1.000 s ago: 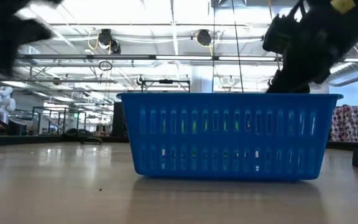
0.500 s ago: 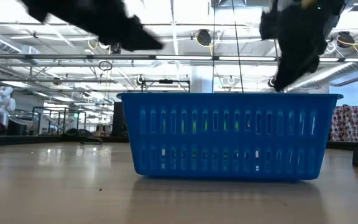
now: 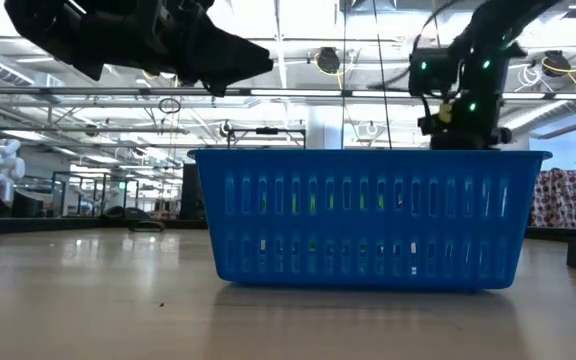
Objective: Sort rubber bands into baskets
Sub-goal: Put the black rubberband into the blue bin
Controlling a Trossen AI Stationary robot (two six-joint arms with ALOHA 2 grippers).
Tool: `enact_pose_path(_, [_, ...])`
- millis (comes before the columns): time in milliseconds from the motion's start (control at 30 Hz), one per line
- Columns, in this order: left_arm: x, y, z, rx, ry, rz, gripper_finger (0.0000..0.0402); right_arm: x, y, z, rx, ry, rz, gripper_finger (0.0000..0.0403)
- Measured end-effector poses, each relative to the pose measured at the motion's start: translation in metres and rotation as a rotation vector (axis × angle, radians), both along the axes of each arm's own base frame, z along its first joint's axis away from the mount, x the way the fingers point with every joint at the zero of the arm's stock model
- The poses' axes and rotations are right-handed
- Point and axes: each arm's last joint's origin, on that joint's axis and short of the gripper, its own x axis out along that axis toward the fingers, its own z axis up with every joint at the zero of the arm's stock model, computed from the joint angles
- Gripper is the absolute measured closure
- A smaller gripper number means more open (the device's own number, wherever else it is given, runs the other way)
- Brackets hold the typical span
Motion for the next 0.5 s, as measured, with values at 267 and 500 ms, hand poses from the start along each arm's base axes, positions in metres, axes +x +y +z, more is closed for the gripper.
enact_pose_path(267, [0.0, 0.006, 0.0, 0.097, -0.011, 0.009, 0.0275, -0.021, -0.052, -0.009, 0.069, -0.047, -0.092, 0.0282])
enact_pose_path(500, [0.0, 0.024, -0.002, 0.096, 0.015, 0.064, 0.0275, -0.016, -0.071, -0.043, 0.145, 0.042, -0.127, 0.0282])
